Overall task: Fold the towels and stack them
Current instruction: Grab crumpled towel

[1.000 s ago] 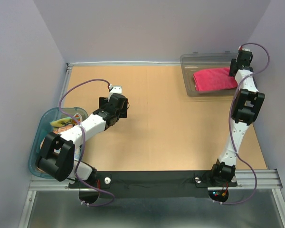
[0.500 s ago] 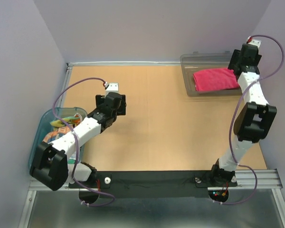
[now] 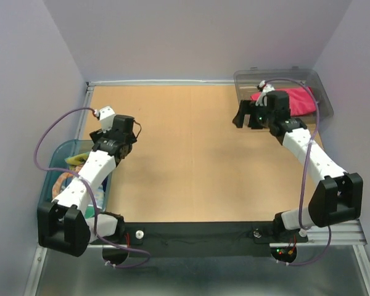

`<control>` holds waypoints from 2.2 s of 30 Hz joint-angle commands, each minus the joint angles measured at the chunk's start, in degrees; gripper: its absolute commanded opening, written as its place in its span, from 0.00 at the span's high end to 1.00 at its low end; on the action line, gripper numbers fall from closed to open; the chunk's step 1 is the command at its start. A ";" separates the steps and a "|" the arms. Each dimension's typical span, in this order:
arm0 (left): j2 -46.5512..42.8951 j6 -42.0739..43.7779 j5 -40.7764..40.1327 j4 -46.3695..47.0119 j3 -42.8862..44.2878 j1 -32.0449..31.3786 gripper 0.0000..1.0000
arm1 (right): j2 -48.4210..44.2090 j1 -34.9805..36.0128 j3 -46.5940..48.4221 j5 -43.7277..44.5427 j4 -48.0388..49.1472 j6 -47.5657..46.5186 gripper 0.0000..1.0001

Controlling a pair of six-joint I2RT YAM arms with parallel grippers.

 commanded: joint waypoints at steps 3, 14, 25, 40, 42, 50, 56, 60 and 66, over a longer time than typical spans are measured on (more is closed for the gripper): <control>-5.22 -7.54 -2.14 -6.59 0.31 13.47 0.05 | -4.33 5.74 -4.53 -9.15 -1.03 1.13 0.00; -9.80 -20.63 0.41 -13.97 -5.23 32.73 0.21 | -6.97 6.89 -9.19 -12.68 -1.12 -0.19 0.00; -10.24 -25.38 4.26 -13.36 -12.87 41.17 0.25 | -8.37 7.24 -11.66 -11.72 -0.95 -1.07 0.00; -9.53 -16.60 13.69 -5.88 -13.15 39.87 1.00 | -8.20 7.24 -12.18 -10.49 -1.03 -1.34 0.00; -10.76 -17.03 10.71 -7.72 -9.55 36.98 1.00 | -8.29 7.33 -12.10 -10.31 -1.03 -1.33 0.00; -9.37 -23.80 -7.65 -20.38 13.54 15.72 1.00 | -8.63 7.33 -11.92 -10.22 -1.12 -1.07 0.00; -7.87 -22.76 -14.17 -24.78 23.23 7.71 1.00 | -9.25 7.33 -12.09 -9.17 -1.03 -0.81 0.00; -3.57 -20.03 -15.14 -25.93 30.88 -1.08 1.00 | -9.51 7.33 -12.09 -9.26 -1.03 -0.54 0.00; -1.27 -20.82 -22.77 -31.28 38.19 -3.03 1.00 | -11.01 7.33 -12.36 -9.26 -1.12 -0.46 0.00</control>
